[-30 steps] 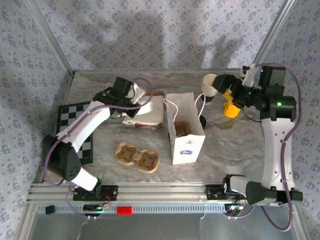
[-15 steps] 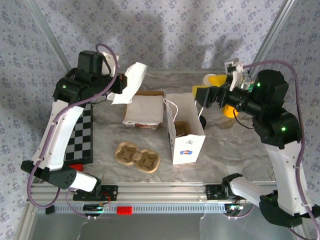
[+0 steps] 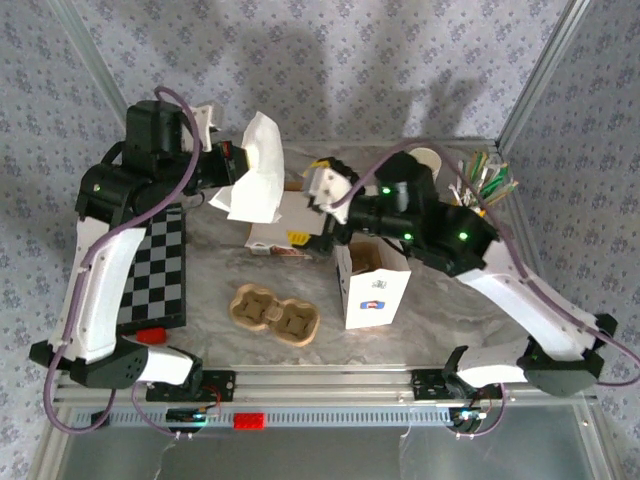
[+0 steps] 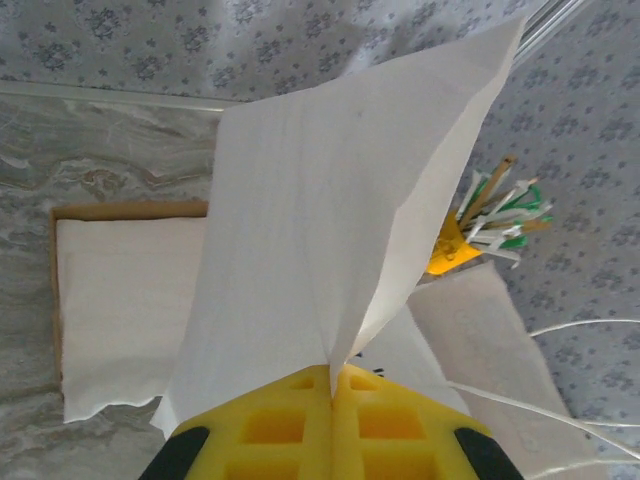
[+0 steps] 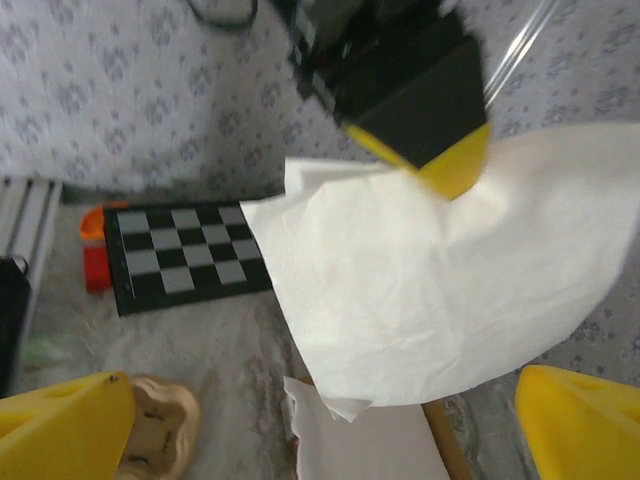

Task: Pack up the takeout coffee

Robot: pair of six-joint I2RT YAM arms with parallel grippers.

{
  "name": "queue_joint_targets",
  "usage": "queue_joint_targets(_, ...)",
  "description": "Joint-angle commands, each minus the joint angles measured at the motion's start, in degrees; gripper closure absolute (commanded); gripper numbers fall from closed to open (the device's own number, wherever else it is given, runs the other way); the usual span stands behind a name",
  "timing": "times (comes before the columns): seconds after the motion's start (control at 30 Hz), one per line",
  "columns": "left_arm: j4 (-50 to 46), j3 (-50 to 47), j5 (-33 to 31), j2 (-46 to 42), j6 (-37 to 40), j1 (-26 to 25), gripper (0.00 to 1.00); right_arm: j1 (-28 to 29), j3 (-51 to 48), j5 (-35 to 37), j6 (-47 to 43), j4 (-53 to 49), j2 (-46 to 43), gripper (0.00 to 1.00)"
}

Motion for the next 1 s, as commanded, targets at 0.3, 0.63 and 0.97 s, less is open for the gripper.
queue_joint_targets(0.3,7.6,-2.8,9.7,-6.6,-8.4,0.5,1.00,1.6,3.1,3.2,-8.1,15.2,8.3,0.00)
queue_joint_targets(0.63,14.1,-6.1,14.8,-7.0,-13.3,0.3,1.00,0.6,2.7,8.6,-8.8,22.2,12.2,0.01)
queue_joint_targets(0.97,15.8,-6.7,15.5,-6.6,-14.7,-0.3,1.00,-1.7,2.3,2.5,-8.2,23.5,12.4,0.12)
